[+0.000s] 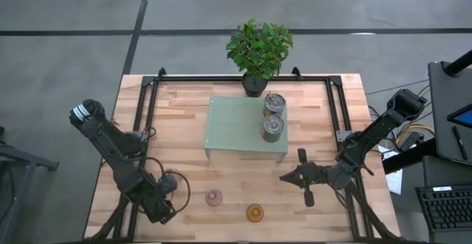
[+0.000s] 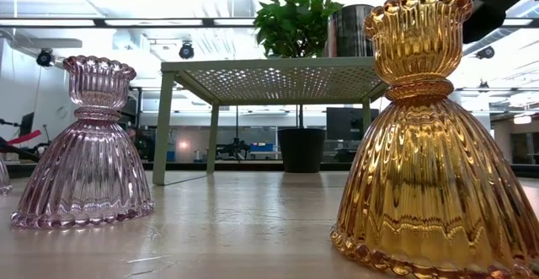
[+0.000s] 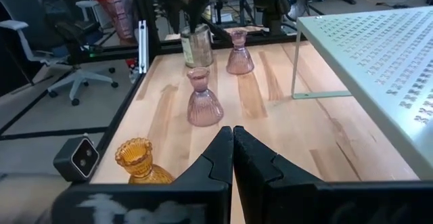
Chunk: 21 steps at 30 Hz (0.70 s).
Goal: Pick & Place candle stick holders
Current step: Put the silver candle on the shelf
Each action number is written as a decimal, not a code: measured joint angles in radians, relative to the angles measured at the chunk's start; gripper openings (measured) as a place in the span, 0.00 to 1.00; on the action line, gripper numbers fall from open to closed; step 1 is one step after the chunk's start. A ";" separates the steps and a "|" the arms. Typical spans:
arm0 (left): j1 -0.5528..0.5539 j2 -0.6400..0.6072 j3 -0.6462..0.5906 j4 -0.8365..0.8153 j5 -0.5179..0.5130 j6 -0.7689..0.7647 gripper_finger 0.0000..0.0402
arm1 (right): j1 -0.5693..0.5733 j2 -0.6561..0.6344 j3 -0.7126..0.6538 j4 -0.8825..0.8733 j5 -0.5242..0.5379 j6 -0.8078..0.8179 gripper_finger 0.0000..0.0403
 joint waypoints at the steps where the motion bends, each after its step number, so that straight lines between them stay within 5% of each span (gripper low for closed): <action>1: 0.000 -0.001 0.000 -0.023 0.012 -0.016 0.49 | 0.000 0.000 0.000 0.002 0.000 -0.003 0.02; 21: -0.002 0.098 0.005 -0.057 0.092 -0.037 0.47 | 0.001 0.000 0.000 0.001 0.000 -0.007 0.02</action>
